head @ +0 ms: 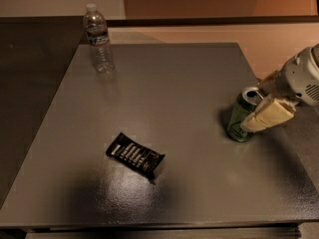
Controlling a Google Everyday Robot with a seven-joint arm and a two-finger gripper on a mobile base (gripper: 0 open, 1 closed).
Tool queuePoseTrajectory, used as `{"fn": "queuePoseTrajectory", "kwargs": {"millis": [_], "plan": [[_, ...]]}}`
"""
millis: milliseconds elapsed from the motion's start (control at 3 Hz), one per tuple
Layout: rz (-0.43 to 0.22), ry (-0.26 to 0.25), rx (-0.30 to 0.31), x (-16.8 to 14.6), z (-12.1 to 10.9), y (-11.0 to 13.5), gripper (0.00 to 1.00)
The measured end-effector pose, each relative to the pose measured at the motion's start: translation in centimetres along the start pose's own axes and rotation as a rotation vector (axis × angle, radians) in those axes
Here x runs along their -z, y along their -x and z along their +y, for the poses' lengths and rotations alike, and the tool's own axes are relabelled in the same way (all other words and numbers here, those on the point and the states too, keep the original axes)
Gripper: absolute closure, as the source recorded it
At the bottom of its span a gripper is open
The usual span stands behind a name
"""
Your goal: Move green can near water bottle
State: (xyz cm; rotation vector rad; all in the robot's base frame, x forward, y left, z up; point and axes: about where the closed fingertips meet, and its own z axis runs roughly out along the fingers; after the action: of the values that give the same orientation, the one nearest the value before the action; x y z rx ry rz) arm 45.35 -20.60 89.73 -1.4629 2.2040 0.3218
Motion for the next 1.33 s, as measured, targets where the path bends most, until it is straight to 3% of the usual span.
{"fn": "queuePoseTrajectory", "kwargs": {"millis": [667,1000,1333], "plan": [[-0.010,0.004,-0.010,0.0,-0.2,1.7,0.87],[-0.012,-0.001,-0.009,-0.3,-1.8,4.6,1.00],[-0.033,-0.004,-0.005,-1.3,-3.7,8.0,1.00]]}}
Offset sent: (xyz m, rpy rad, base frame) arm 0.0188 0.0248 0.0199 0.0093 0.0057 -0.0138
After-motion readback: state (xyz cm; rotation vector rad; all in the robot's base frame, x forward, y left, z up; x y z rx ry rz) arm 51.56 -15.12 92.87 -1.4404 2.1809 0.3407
